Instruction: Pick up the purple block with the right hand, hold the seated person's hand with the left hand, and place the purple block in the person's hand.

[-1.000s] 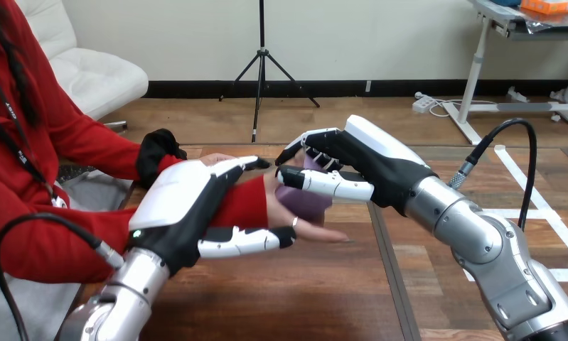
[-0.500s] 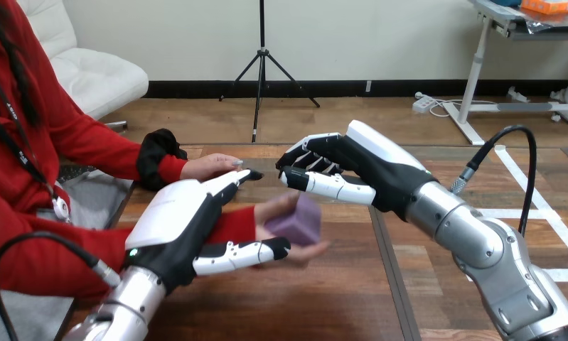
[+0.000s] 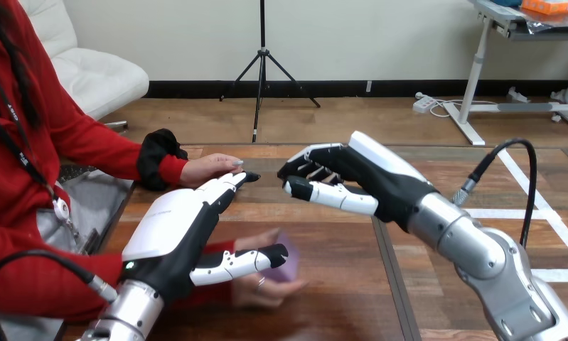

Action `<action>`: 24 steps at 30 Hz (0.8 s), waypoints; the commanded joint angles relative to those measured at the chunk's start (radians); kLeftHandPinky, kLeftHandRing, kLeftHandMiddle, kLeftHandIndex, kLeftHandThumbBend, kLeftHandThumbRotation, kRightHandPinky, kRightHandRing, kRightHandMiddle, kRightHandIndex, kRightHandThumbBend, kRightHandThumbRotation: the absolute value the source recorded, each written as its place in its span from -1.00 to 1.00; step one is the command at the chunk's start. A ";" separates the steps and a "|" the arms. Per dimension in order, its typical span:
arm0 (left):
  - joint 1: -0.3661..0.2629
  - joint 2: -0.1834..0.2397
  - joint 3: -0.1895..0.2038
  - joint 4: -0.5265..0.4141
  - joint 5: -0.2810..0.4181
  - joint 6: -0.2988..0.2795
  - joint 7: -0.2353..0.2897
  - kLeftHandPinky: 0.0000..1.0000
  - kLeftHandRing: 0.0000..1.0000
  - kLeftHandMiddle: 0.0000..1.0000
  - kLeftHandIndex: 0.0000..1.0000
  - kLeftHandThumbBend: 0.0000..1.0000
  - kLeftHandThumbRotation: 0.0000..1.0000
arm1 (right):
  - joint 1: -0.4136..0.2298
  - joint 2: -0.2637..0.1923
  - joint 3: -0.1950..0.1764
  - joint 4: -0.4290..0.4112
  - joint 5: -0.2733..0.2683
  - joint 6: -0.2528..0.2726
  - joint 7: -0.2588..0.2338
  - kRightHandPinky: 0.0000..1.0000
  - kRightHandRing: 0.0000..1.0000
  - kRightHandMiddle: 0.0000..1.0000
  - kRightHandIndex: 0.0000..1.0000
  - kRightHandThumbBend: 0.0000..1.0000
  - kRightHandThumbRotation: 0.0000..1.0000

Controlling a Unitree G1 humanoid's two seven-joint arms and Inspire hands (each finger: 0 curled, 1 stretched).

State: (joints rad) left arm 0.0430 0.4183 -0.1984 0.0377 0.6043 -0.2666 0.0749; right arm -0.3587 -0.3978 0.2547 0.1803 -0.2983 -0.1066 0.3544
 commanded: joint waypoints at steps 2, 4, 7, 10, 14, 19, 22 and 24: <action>0.004 -0.020 0.028 -0.004 -0.016 -0.027 0.060 0.60 0.77 0.81 0.79 1.00 1.00 | 0.020 -0.005 -0.055 -0.083 0.038 -0.006 -0.010 0.17 0.37 0.43 0.44 0.84 1.00; 0.012 -0.029 0.031 -0.003 -0.027 -0.029 0.072 0.57 0.72 0.78 0.76 1.00 1.00 | 0.032 -0.004 -0.061 -0.096 0.046 -0.002 -0.010 0.17 0.37 0.43 0.45 0.83 1.00; 0.026 -0.046 0.038 0.001 -0.040 -0.033 0.098 0.51 0.67 0.75 0.72 1.00 1.00 | 0.059 -0.003 -0.071 -0.118 0.058 -0.011 -0.020 0.16 0.35 0.42 0.45 0.81 1.00; 0.040 -0.056 0.042 0.001 -0.042 -0.036 0.120 0.45 0.63 0.73 0.70 1.00 1.00 | 0.089 0.001 -0.084 -0.140 0.067 -0.025 -0.031 0.14 0.33 0.41 0.46 0.79 1.00; 0.059 -0.075 0.054 0.006 -0.067 -0.060 0.152 0.37 0.59 0.70 0.66 0.98 1.00 | 0.143 0.011 -0.101 -0.187 0.086 -0.032 -0.045 0.12 0.31 0.40 0.46 0.75 1.00; 0.080 -0.096 0.068 0.009 -0.129 -0.100 0.163 0.33 0.56 0.67 0.62 0.89 1.00 | 0.207 0.019 -0.115 -0.238 0.103 -0.042 -0.058 0.13 0.31 0.41 0.49 0.72 1.00; 0.092 -0.105 0.076 0.016 -0.200 -0.153 0.146 0.31 0.55 0.65 0.60 0.80 1.00 | 0.249 0.027 -0.123 -0.261 0.111 -0.067 -0.074 0.16 0.34 0.44 0.51 0.70 1.00; 0.103 -0.111 0.082 0.014 -0.255 -0.182 0.124 0.32 0.55 0.65 0.59 0.77 1.00 | 0.283 0.039 -0.129 -0.273 0.128 -0.086 -0.086 0.18 0.36 0.45 0.52 0.71 1.00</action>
State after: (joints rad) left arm 0.1601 0.3294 -0.1557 0.0534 0.4397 -0.3724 0.2074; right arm -0.1180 -0.3895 0.1666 -0.0154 -0.2062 -0.1414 0.3058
